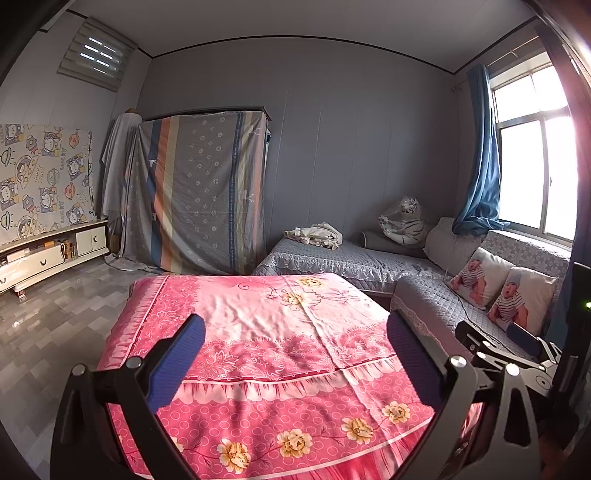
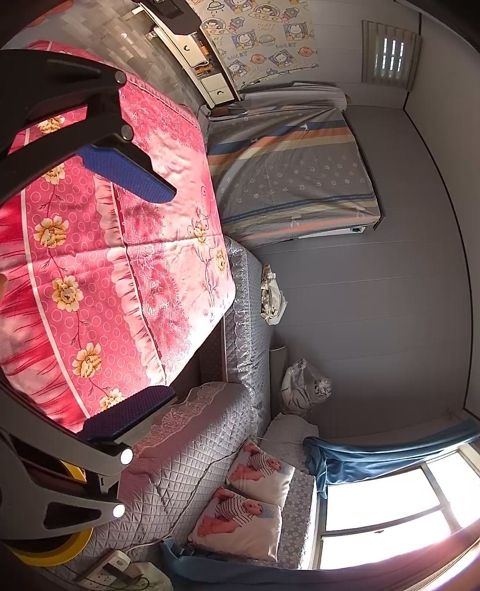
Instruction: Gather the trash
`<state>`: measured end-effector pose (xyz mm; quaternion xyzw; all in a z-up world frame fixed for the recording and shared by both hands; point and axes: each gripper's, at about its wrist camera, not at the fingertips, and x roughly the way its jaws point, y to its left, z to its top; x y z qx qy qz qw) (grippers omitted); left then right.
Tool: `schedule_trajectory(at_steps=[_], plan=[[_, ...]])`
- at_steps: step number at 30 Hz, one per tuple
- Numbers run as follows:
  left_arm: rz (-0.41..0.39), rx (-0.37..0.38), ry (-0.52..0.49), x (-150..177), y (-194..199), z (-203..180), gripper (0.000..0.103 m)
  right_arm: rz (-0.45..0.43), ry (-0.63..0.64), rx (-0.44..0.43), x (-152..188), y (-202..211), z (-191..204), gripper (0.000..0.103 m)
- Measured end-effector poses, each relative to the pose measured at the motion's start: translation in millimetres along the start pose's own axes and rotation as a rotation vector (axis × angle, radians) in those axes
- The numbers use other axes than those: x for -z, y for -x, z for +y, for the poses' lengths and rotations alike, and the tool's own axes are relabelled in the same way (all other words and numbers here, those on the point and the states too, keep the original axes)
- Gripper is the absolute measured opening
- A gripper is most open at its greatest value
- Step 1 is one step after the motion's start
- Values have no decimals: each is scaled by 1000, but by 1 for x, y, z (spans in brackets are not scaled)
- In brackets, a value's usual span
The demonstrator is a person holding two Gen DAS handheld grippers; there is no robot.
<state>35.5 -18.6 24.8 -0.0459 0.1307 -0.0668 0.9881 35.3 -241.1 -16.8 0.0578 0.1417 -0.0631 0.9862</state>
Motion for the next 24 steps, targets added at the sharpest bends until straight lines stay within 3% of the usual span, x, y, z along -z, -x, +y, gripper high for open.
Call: schedule_trajectory(at_steps=[24], plan=[[14,16,-1,4,-5,0,95,25,-33,10,1,-5,-7,95]])
